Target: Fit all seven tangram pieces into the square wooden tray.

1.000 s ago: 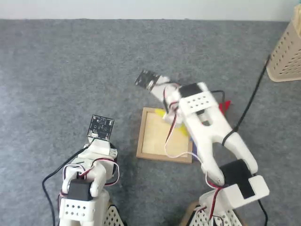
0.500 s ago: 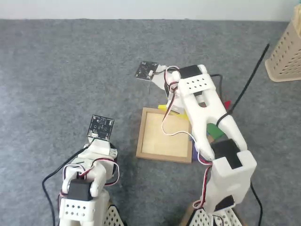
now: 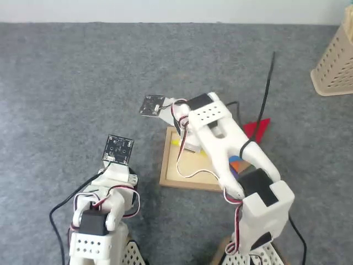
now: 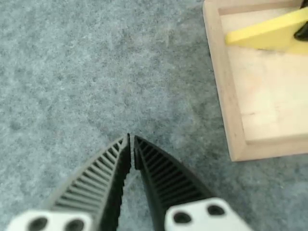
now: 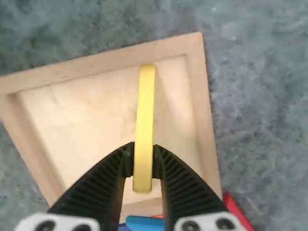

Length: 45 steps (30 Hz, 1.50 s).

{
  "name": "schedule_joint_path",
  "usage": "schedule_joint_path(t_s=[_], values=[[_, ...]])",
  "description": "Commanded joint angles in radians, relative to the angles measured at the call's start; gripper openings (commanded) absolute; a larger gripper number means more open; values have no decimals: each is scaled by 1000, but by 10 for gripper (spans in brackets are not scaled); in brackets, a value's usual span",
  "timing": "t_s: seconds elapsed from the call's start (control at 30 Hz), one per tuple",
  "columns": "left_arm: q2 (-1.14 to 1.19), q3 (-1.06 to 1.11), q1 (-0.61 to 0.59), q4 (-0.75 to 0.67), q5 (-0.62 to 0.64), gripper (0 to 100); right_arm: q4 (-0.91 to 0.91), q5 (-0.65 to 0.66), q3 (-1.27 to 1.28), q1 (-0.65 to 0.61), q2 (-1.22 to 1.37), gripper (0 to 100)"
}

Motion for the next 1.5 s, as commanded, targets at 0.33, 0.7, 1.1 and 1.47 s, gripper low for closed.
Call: schedule_joint_path(t_s=[0.33, 0.7, 1.1, 1.47], values=[[-21, -19, -6, 6, 8, 12, 8, -84, 8, 13, -1, 102], [-21, -19, -6, 6, 8, 12, 10, -43, -193, 168, 1, 6], [-21, -19, -6, 6, 8, 12, 1, 31, -110, 120, 13, 115], [-21, -19, -6, 6, 8, 12, 42, -12, -29, 62, -110, 119]])
